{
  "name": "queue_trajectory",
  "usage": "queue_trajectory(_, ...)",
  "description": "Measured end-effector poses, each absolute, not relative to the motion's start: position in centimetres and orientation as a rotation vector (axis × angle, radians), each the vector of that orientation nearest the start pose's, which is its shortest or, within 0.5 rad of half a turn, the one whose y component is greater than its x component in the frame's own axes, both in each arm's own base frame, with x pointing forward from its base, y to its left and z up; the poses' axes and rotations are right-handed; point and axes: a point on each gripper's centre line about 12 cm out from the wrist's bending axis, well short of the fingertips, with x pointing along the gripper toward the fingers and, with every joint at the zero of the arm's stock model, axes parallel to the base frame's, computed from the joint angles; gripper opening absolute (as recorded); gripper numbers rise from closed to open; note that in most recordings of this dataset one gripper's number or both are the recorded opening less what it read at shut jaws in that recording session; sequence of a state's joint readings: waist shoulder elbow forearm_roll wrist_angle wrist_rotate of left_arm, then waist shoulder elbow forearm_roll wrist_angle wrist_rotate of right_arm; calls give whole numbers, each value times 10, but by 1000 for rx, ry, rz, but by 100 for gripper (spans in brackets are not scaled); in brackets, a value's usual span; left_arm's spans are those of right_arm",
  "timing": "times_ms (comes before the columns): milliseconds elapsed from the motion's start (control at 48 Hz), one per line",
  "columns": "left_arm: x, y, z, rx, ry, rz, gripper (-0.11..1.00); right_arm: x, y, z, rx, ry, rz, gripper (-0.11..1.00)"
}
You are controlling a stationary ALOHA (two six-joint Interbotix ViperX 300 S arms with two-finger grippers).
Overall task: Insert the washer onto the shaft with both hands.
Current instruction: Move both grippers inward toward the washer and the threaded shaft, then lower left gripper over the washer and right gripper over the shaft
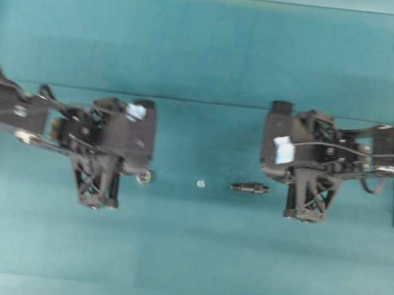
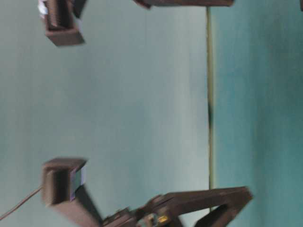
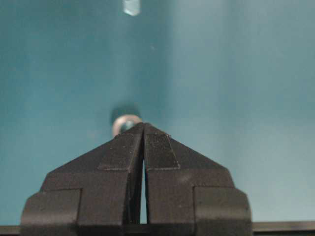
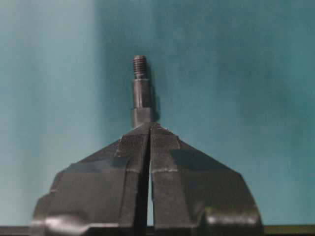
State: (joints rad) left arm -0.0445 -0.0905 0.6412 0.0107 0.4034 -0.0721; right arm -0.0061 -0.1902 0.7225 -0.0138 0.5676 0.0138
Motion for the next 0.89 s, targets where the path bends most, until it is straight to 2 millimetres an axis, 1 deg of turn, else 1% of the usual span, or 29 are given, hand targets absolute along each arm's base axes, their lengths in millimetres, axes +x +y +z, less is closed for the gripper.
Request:
queue_trajectory(229, 367, -17, 160, -32, 1008, -7, 2, 325, -1, 160, -52, 1149, 23, -9)
queue_trajectory(479, 364, -18, 142, -26, 1093, -6, 2, 327, 2, 150, -61, 1187, 36, -9)
queue_trajectory(562, 364, -17, 138, -21, 1103, -7, 2, 326, 4, 147, -64, 1207, 41, -9)
queue_trajectory(895, 367, -16, 139, -24, 1089, -5, 2, 327, 5, 145, -64, 1208, 43, -8)
